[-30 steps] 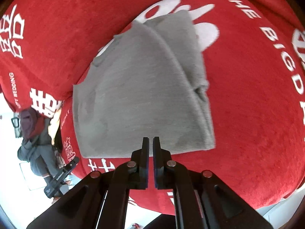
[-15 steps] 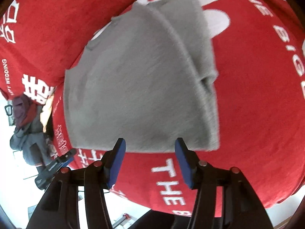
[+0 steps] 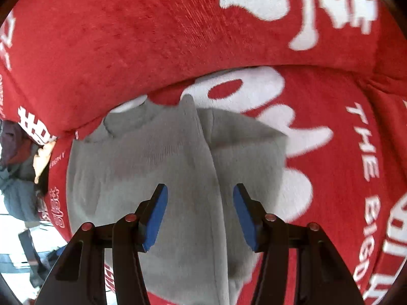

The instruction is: Fold small clothes

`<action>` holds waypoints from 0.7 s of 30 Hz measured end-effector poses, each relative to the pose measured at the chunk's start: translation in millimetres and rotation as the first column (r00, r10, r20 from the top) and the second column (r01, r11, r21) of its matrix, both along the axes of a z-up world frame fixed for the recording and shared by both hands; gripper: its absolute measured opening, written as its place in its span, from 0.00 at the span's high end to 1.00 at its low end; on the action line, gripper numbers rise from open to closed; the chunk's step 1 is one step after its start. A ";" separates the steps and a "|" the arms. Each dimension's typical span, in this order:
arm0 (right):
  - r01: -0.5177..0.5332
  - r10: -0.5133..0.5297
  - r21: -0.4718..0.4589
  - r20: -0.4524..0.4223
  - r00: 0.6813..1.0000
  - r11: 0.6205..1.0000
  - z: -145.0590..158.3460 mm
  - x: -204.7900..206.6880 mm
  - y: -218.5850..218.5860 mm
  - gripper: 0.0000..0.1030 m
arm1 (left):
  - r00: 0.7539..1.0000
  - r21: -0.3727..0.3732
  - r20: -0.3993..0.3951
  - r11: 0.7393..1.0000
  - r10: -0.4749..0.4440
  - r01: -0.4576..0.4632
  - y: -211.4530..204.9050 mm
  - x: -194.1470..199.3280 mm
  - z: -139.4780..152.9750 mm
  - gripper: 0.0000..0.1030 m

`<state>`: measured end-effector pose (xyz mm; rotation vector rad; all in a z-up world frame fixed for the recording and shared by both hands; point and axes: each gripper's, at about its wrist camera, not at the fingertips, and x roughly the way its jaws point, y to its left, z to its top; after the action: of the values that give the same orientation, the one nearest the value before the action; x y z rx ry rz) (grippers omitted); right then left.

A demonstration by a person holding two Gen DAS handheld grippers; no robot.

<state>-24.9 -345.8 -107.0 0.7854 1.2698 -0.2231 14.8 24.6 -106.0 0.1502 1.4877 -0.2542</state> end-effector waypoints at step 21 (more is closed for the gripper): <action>0.022 -0.023 -0.016 -0.059 0.998 1.000 -4.3 -16.7 -14.5 0.91 | 0.999 -0.011 -0.006 0.999 -0.045 0.045 -28.4 -6.5 -0.5 0.08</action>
<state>-41.6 -360.2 -111.4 0.7852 1.3140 -0.2763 8.3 -3.9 -106.5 0.1748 1.4897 -0.2991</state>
